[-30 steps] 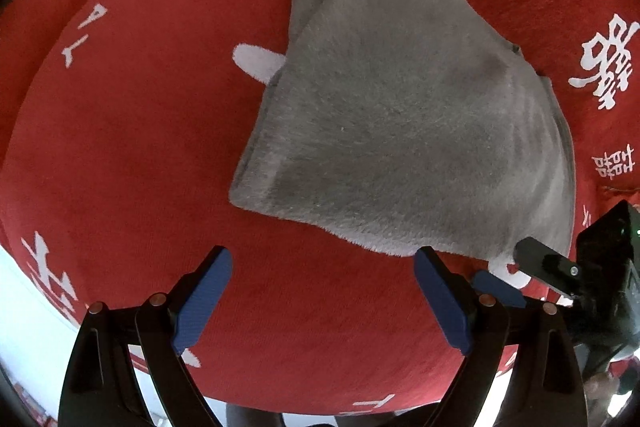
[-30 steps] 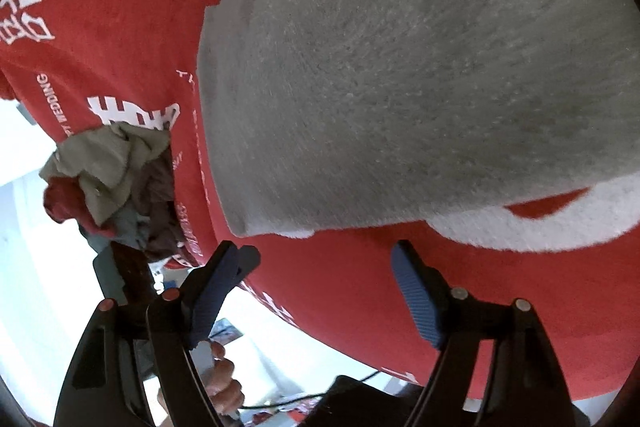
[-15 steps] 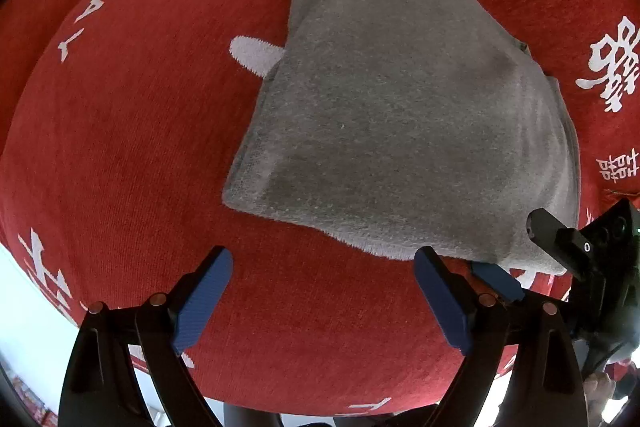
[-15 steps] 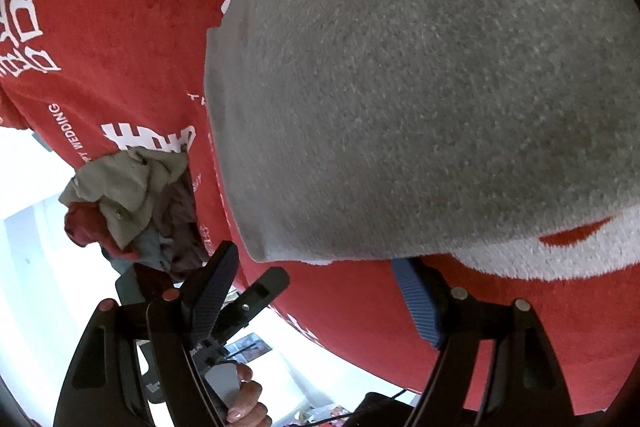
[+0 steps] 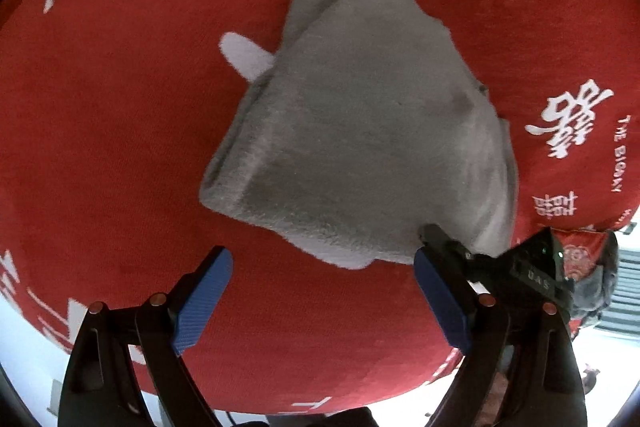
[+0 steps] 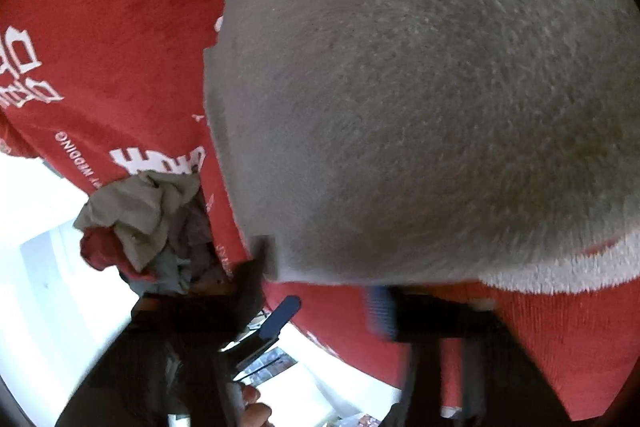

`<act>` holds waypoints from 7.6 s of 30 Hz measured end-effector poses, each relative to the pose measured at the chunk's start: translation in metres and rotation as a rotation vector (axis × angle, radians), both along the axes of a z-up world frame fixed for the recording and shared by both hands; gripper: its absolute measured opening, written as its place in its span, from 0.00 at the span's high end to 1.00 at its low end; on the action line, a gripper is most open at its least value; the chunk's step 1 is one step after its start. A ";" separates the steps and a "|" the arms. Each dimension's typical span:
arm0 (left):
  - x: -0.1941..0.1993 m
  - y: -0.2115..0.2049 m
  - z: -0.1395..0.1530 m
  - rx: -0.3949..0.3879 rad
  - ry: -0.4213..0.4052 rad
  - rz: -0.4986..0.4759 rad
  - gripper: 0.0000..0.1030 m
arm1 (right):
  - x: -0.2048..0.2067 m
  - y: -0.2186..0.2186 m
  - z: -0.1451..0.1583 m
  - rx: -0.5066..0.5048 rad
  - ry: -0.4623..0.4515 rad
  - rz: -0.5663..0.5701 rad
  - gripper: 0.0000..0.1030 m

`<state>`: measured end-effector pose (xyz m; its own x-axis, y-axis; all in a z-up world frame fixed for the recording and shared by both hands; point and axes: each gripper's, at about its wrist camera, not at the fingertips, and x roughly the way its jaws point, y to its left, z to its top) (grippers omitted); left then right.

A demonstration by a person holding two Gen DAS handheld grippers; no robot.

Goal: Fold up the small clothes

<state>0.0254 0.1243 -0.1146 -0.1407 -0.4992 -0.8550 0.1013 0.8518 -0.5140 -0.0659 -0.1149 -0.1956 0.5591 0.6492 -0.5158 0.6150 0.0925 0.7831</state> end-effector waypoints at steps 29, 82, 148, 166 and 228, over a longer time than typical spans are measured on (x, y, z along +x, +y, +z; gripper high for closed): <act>0.002 -0.129 0.044 0.402 -0.685 -0.322 0.81 | 0.025 -0.036 0.087 -0.282 -0.070 0.349 0.81; -0.180 -0.314 0.107 0.147 -1.050 -0.961 0.81 | 0.049 -0.237 0.156 -0.553 -0.300 0.413 0.86; -0.083 -0.240 0.007 0.342 -0.495 -0.745 0.19 | -0.044 -0.304 0.032 -0.501 0.150 0.161 0.94; -0.084 -0.248 0.016 0.379 -0.482 -0.755 0.19 | -0.066 -0.286 0.059 -0.406 0.083 0.050 0.42; 0.005 -0.215 0.023 0.284 -0.246 -0.493 0.00 | -0.063 -0.281 0.052 -0.356 0.054 0.087 0.47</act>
<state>0.0307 -0.0911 -0.0918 -0.0791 -0.1736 -0.9816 0.6043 0.7748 -0.1857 -0.1288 -0.3955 -0.1432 0.4757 0.4679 -0.7449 0.6322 0.4069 0.6593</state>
